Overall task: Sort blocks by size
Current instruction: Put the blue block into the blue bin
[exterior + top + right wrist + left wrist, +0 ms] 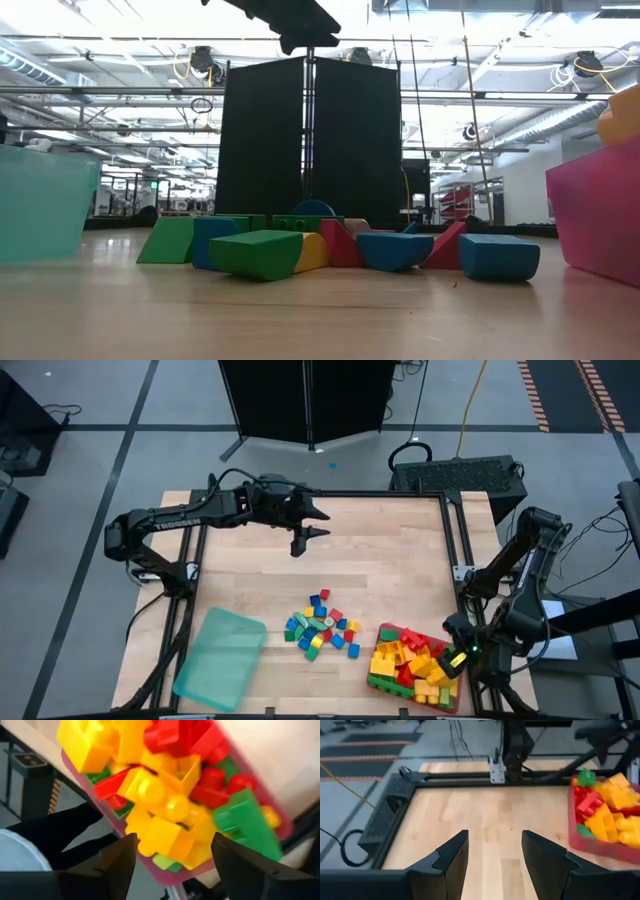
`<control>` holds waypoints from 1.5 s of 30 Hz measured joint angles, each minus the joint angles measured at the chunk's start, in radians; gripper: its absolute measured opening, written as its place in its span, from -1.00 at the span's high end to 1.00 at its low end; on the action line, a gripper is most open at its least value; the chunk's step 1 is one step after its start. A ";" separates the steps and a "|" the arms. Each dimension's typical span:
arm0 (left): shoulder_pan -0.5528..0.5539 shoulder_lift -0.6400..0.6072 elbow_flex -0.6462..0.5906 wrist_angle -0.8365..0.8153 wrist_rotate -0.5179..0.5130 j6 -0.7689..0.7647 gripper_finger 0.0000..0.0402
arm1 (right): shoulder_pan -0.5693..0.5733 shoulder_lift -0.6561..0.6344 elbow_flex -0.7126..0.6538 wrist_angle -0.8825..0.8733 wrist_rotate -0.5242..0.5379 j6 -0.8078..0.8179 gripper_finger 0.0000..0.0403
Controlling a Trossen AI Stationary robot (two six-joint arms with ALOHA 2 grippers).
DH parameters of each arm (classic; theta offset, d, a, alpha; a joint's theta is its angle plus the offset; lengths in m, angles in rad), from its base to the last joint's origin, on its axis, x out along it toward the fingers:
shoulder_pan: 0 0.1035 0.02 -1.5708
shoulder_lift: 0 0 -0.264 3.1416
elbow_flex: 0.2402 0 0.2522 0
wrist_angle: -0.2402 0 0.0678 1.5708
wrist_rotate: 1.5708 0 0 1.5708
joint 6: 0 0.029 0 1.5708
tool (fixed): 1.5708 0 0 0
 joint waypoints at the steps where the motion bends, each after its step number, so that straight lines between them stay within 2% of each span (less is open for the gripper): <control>1: 0.000 0.000 0.000 -0.017 0.011 0.002 0.07 | -0.004 -0.007 0.008 -0.025 0.000 -0.001 -0.23; 6: 0.000 -0.004 0.000 -0.185 0.056 0.068 0.07 | -0.023 -0.038 0.025 -0.097 0.031 -0.052 -0.23; 9: -0.006 -0.008 0.001 -0.261 0.104 0.069 0.07 | -0.036 -0.047 0.025 -0.119 0.047 -0.081 -0.23; 13: -0.027 -0.008 0.001 -0.363 0.110 0.046 0.07 | -0.063 -0.053 0.026 -0.166 0.053 -0.141 -0.24; 17: -0.071 -0.007 0.001 -0.449 0.064 -0.065 0.07 | -0.094 -0.053 0.026 -0.214 0.076 -0.217 -0.24; 21: -0.140 -0.007 -0.017 -0.470 -0.124 -0.129 0.07 | -0.119 -0.053 0.026 -0.240 0.149 -0.276 -0.24; 24: -0.161 -0.006 -0.026 -0.484 -0.148 -0.210 0.07 | -0.152 -0.053 0.026 -0.244 0.235 -0.330 -0.24; 27: -0.182 -0.021 -0.026 -0.497 -0.117 -0.320 0.07 | -0.236 -0.053 0.026 -0.213 0.327 -0.488 -0.24; 31: -0.209 -0.118 -0.003 -0.488 -0.103 -0.417 0.07 | -0.424 -0.053 0.026 -0.138 0.337 -0.813 -0.24; 36: -0.238 -0.262 -0.005 -0.495 -0.215 -0.528 0.07 | -0.684 -0.041 0.026 0.159 0.313 -1.239 -0.24; 40: -0.267 -0.371 -0.005 -0.500 -0.305 -0.575 0.07 | -0.833 0.039 0.026 0.463 0.211 -1.506 -0.22; 45: -0.288 -0.473 -0.005 -0.503 -0.335 -0.562 0.07 | -0.929 0.195 0.026 0.722 0.062 -1.665 -0.17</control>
